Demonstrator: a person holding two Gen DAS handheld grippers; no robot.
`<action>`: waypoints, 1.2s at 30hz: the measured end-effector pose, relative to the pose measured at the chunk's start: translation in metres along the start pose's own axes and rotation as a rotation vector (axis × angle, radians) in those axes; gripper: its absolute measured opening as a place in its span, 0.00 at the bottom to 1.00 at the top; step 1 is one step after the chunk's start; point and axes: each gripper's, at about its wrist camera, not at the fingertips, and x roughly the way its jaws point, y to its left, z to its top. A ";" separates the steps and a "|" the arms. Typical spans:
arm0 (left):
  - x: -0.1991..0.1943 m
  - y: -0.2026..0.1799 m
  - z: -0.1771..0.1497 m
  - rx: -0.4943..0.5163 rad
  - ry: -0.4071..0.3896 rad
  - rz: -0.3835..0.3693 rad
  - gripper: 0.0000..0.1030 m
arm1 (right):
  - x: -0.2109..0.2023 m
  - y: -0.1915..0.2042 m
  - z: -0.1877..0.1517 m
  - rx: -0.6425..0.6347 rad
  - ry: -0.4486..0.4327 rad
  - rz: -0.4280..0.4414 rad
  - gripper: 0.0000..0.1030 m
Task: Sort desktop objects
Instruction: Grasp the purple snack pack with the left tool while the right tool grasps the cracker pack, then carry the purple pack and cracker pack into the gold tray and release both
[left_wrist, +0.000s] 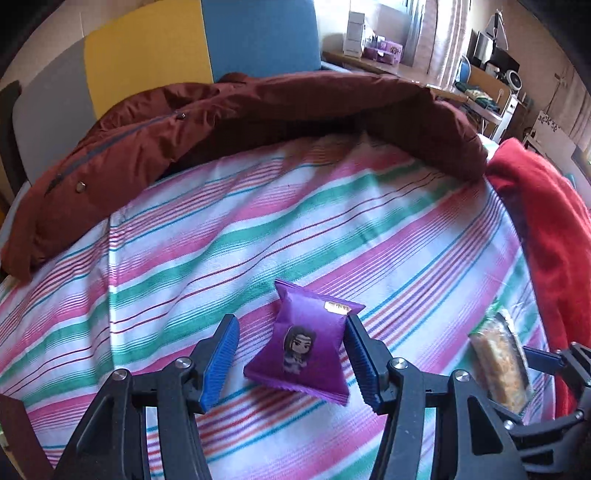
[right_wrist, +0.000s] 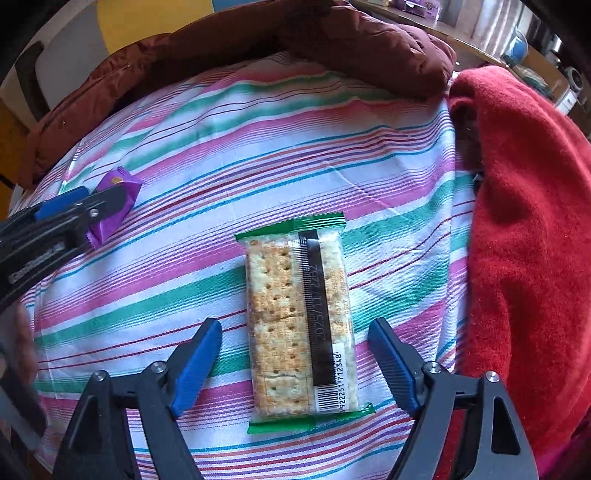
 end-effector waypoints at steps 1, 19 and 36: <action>0.003 0.000 0.000 0.001 0.005 0.001 0.56 | 0.000 0.000 0.000 0.002 0.000 0.004 0.82; 0.016 0.009 0.006 -0.015 0.025 -0.034 0.60 | -0.004 0.004 0.003 -0.008 -0.022 -0.027 0.66; -0.034 0.024 -0.049 -0.121 0.054 0.076 0.36 | -0.019 0.065 -0.008 -0.274 -0.064 0.210 0.43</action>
